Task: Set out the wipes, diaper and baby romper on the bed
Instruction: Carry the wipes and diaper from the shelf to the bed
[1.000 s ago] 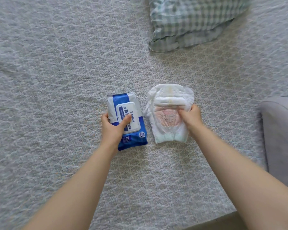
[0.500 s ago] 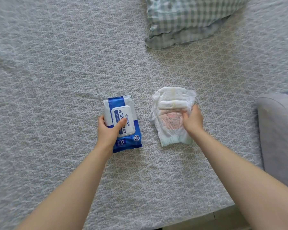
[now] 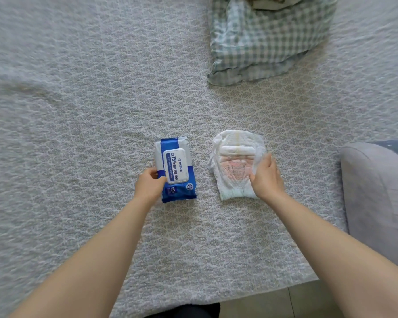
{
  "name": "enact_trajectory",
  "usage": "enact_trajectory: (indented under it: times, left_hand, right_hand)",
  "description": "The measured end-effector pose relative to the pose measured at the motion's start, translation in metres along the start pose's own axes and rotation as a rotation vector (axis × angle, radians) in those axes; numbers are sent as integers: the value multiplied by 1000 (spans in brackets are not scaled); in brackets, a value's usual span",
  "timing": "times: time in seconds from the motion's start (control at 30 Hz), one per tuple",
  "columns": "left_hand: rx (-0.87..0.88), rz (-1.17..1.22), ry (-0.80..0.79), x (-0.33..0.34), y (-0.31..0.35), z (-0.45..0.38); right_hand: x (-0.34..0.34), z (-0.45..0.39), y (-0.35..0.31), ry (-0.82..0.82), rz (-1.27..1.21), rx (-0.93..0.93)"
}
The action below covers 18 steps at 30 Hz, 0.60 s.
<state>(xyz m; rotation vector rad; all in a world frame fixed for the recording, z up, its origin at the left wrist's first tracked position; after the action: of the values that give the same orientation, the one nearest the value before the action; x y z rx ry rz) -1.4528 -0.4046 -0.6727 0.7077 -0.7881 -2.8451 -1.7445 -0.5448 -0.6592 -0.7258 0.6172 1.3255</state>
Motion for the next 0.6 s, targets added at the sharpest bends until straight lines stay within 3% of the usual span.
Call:
enact_trajectory:
  times: [0.23, 0.6]
  left_hand:
    - [142, -179, 86, -40, 34, 84]
    - [199, -11, 125, -82, 9, 233]
  right_hand:
    - [-43, 83, -24, -54, 158, -236]
    - [-59, 223, -69, -47, 118, -527]
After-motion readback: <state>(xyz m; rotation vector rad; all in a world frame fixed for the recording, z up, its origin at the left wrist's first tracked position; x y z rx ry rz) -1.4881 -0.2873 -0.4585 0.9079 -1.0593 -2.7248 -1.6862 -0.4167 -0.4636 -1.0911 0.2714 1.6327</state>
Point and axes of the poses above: each hand's wrist, its own z-axis away from the middle knuckle, its own x-axis out of the palm, y = z × x, the point moved 5 cm from there along -z, towards the middle knuckle, and after that the axes turned 4 degrees about -y, right-handed, at the moved point
